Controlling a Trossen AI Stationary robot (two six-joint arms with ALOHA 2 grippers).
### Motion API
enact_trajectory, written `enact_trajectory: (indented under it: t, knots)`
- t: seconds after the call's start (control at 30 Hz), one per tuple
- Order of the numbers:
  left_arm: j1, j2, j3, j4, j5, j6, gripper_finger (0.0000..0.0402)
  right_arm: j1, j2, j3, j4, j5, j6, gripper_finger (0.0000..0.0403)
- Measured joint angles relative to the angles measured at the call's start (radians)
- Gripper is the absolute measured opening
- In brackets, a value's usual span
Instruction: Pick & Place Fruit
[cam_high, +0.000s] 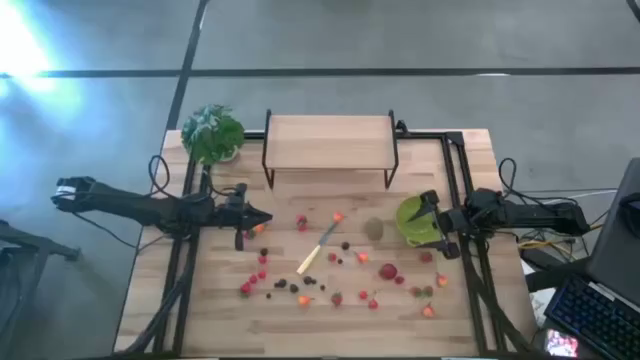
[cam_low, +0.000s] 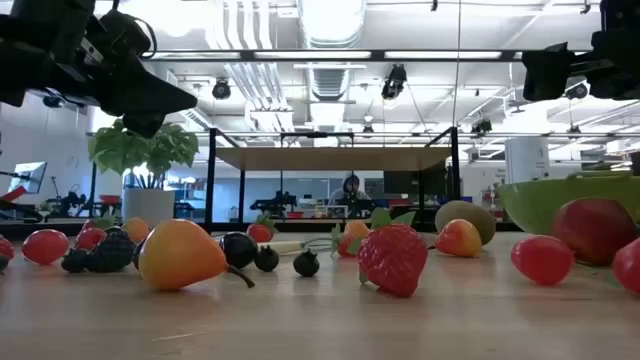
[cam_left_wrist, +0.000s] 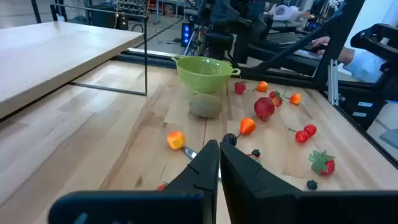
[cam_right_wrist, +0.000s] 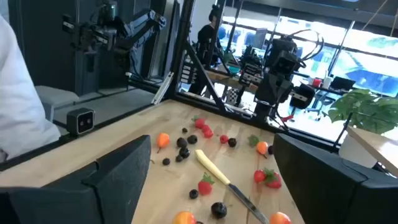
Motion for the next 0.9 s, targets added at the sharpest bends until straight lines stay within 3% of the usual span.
enact_trajectory:
  t: [0.53, 0.9]
  knots:
    - [0.000, 0.000, 0.000, 0.000, 0.000, 0.000, 0.0020, 0.000, 0.000, 0.000, 0.000, 0.000, 0.008, 0.0358]
    - [0.000, 0.000, 0.000, 0.000, 0.000, 0.000, 0.0020, 0.000, 0.000, 0.000, 0.000, 0.000, -0.004, 0.0335]
